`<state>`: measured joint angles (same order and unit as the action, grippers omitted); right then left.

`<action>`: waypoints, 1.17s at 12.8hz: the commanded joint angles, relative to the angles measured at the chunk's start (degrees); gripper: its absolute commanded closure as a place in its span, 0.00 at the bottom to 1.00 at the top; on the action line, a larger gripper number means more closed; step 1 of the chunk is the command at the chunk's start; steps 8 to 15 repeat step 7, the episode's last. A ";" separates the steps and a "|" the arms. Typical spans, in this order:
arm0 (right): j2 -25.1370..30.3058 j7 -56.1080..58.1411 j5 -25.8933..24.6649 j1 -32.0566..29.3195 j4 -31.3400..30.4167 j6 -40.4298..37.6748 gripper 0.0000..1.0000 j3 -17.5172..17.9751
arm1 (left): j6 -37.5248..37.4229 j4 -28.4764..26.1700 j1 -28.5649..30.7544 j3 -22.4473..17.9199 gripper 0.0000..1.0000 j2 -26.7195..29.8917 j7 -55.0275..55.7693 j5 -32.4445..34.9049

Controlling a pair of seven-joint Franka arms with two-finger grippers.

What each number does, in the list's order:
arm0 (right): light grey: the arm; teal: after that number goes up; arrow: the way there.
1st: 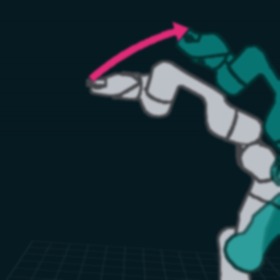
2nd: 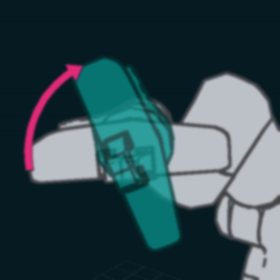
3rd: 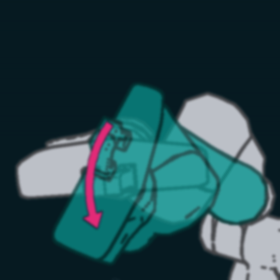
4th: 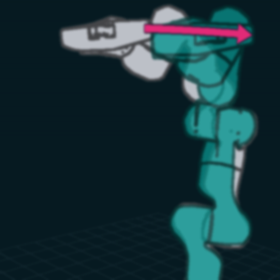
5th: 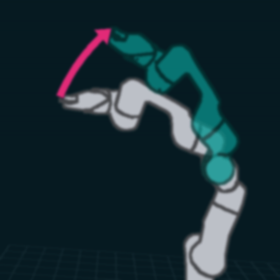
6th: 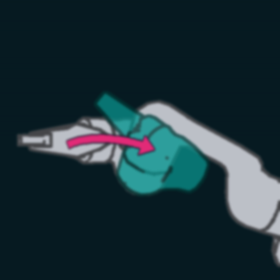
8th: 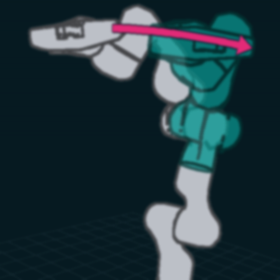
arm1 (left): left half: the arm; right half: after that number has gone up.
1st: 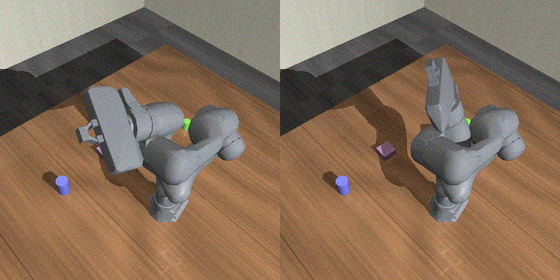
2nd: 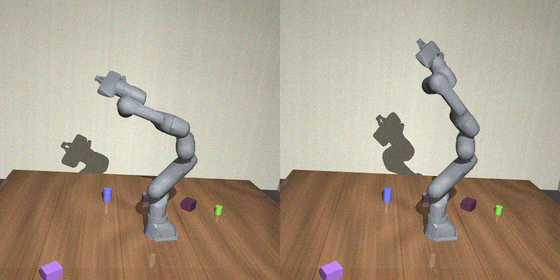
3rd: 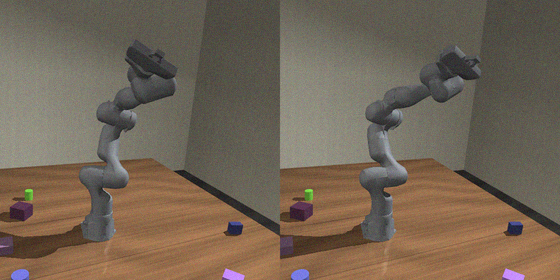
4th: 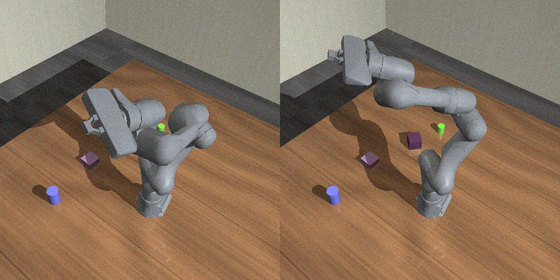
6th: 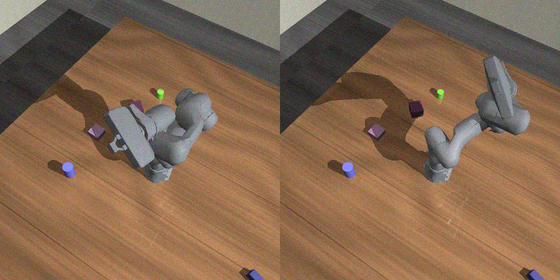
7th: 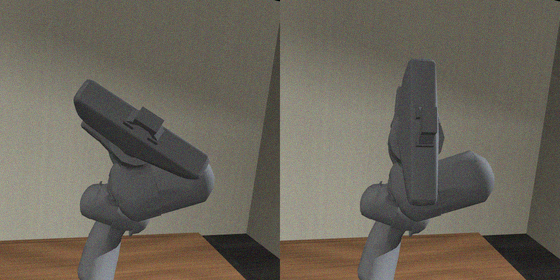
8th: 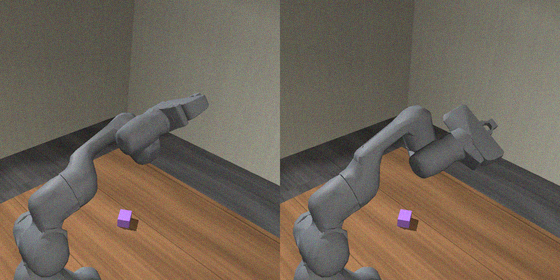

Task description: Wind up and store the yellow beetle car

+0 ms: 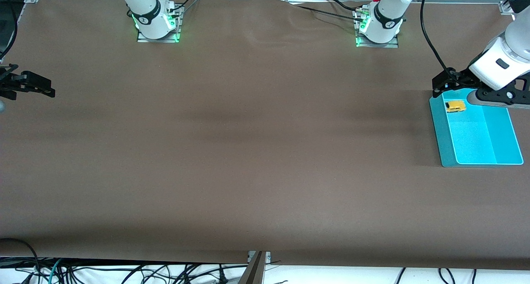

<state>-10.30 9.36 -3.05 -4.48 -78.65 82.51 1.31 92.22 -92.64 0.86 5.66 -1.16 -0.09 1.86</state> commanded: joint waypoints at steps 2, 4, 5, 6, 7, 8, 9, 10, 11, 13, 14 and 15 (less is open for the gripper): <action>-0.07 0.66 -0.03 -0.27 0.25 0.28 0.00 0.01 | -1.43 1.15 0.20 0.14 0.00 -0.25 0.79 -1.16; -0.07 0.66 -0.03 -0.27 0.25 0.28 0.00 0.01 | -1.52 1.15 0.37 0.14 0.00 -0.25 1.40 -1.16; -0.07 0.66 0.06 -0.27 0.25 0.28 0.00 0.01 | -1.69 1.15 0.46 0.05 0.00 -0.25 1.58 -1.86; -0.07 0.57 -0.03 -0.27 0.25 0.28 0.00 0.01 | -2.39 1.15 0.55 -0.12 0.00 -0.25 2.19 -2.56; -0.07 0.57 -0.03 -0.27 0.25 0.28 0.00 0.01 | -2.74 1.32 0.55 -0.21 0.00 -0.25 2.89 -2.65; -0.07 0.57 -0.03 -0.27 0.25 0.28 0.00 0.01 | -2.74 1.32 0.55 -0.21 0.00 -0.25 2.89 -2.65; -0.07 0.57 -0.03 -0.27 0.25 0.28 0.00 0.01 | -2.74 1.32 0.55 -0.21 0.00 -0.25 2.89 -2.65; -0.07 0.57 -0.03 -0.27 0.25 0.28 0.00 0.01 | -2.74 1.32 0.55 -0.21 0.00 -0.25 2.89 -2.65; -0.07 0.57 -0.03 -0.27 0.25 0.28 0.00 0.01 | -2.74 1.32 0.55 -0.21 0.00 -0.25 2.89 -2.65; -0.07 0.57 -0.03 -0.27 0.25 0.28 0.00 0.01 | -2.74 1.32 0.55 -0.21 0.00 -0.25 2.89 -2.65; -0.07 0.57 -0.03 -0.27 0.25 0.28 0.00 0.01 | -2.74 1.32 0.55 -0.21 0.00 -0.25 2.89 -2.65; -0.07 0.57 -0.03 -0.27 0.25 0.28 0.00 0.01 | -2.74 1.32 0.55 -0.21 0.00 -0.25 2.89 -2.65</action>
